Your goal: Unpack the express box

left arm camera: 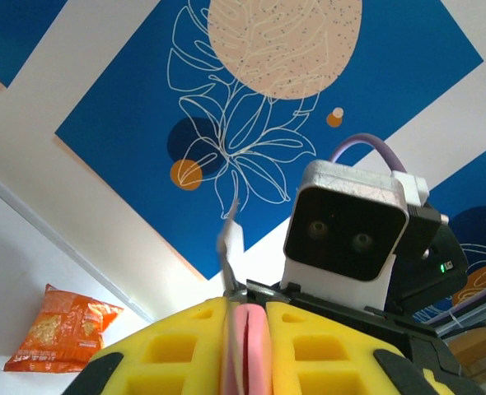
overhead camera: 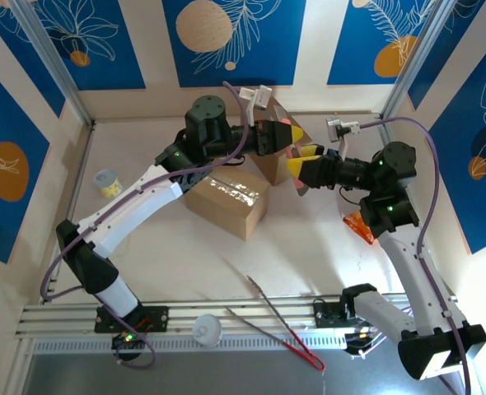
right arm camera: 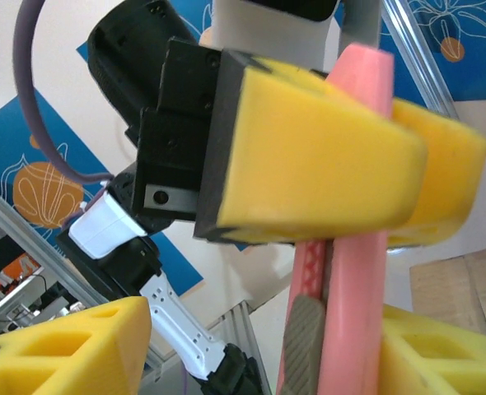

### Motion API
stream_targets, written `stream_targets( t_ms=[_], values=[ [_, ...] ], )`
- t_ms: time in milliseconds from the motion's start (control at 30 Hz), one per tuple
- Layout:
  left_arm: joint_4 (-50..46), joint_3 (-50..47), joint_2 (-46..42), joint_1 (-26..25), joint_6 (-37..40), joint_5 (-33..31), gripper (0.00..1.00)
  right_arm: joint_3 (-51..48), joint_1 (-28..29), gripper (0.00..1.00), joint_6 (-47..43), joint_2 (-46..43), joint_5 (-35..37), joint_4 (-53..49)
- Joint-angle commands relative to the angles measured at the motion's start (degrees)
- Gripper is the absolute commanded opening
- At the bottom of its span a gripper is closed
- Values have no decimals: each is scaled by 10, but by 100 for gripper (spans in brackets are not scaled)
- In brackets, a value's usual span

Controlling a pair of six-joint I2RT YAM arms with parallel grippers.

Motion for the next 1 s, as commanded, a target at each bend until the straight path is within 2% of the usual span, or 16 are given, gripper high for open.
stream_targets(
  t_ms=[0,800,967],
  values=[
    [32,-7,-14,-1,-6,7,0,8,9,59,14,-4,11,37],
    [61,-32,-30,-1,-11,-12,0,-27,24,23,62,-14,59,86],
    [67,-37,-32,0,-12,-16,0,-38,29,13,67,-21,72,90]
  ],
)
